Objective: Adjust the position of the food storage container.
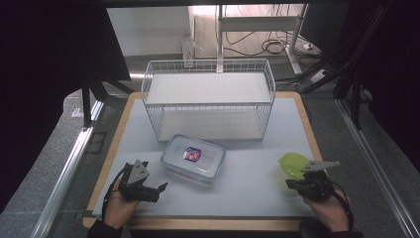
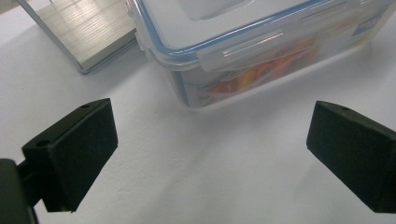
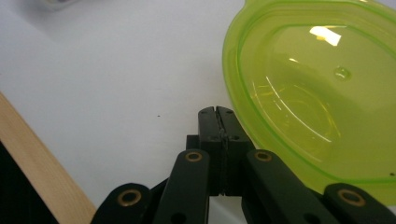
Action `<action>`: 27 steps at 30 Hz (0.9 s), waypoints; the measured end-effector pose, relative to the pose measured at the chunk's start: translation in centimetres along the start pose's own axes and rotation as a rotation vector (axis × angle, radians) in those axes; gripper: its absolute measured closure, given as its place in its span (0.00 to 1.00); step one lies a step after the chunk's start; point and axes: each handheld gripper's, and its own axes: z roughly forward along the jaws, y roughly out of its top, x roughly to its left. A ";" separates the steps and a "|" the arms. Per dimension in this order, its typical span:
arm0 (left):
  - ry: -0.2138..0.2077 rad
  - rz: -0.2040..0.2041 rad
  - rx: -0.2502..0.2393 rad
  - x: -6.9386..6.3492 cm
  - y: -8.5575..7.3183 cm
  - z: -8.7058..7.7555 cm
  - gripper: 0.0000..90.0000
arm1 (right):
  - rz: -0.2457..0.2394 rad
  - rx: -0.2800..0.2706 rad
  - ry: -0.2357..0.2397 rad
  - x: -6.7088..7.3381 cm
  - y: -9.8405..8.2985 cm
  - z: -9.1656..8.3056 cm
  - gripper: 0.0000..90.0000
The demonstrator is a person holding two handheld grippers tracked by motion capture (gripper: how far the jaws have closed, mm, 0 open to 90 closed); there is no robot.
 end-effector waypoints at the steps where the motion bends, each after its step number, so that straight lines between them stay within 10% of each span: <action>1: 0.000 0.001 0.001 0.0 0.0 0.0 0.02 | 0.000 0.006 -0.010 -0.1 0.0 0.2 1.00; 20: 0.038 -0.028 0.057 0.3 0.3 -0.2 0.03 | 0.004 -0.031 0.003 0.1 0.3 0.4 0.99; 27: 0.038 -0.085 0.029 2.2 0.9 -0.1 0.28 | -0.009 -0.094 0.015 1.4 1.2 0.2 0.98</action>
